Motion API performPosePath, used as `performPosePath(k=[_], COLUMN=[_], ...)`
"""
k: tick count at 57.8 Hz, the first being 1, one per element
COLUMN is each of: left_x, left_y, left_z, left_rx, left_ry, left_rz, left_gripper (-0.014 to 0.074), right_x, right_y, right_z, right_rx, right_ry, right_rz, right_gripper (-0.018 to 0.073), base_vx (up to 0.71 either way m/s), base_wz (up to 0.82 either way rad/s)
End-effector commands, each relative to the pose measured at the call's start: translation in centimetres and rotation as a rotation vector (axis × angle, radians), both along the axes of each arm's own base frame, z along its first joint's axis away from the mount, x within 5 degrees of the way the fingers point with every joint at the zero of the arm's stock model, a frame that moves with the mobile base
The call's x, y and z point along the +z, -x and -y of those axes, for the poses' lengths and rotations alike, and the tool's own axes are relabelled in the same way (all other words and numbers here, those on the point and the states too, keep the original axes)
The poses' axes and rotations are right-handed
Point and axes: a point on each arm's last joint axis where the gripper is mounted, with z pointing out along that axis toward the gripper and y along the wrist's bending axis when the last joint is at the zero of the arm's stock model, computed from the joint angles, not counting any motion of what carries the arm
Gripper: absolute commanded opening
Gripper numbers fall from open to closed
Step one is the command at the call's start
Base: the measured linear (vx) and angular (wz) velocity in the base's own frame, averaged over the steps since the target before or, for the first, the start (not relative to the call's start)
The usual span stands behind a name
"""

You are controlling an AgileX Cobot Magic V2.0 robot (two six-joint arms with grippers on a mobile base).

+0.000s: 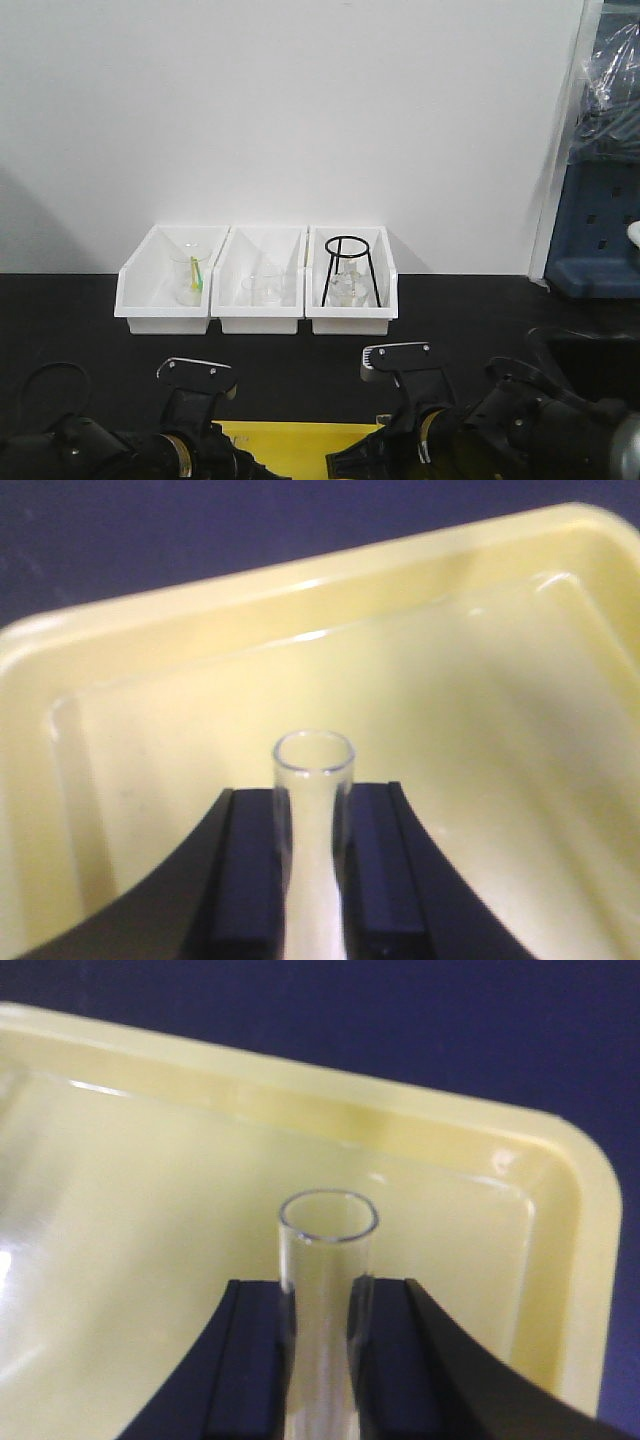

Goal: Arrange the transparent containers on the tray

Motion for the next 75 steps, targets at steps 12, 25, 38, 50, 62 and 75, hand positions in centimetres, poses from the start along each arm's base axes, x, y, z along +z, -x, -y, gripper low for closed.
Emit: performPosePath(k=[12,25,38,50,62,75], left_x=[-0.6,-1.5,-1.4,0.2,6.4,14.8], left_y=[-1.2,-1.7,-2.2,-1.9,-0.3,4.1], left_z=[1.0,0.7,0.0,-0.2,-1.1,-3.8], left_rx=[0.014,0.040,0.064,0.063,0.007,-0.065], left_ry=[0.045,0.050,0.057,0.076,0.106,0.087], left_rz=[0.029,0.014,0.027,0.061,0.247,0.517], left_gripper=[0.0247,0.0360,0.0452,0.0450,0.0409,0.0302], right_x=[0.0,-0.9,-1.4,0.3,7.6,17.0], right_y=[-1.3,-1.5,-1.6,-1.3,0.7,6.0], right_z=[-0.7,-0.8,-0.9,-0.7,0.7,4.3], right_rx=[0.028,0.026,0.024,0.025,0.070,0.092], right_ry=[-0.029,-0.020,-0.013,-0.041,-0.088,-0.136], right_rz=[0.065,0.044,0.031,0.073,0.286,0.583], right_gripper=[0.0202,0.0345,0.0468,0.0475,0.0420,0.0320], base_vx=[0.00,0.00,0.00,0.00,0.00,0.00], base_wz=[0.00,0.00,0.00,0.00,0.00,0.00])
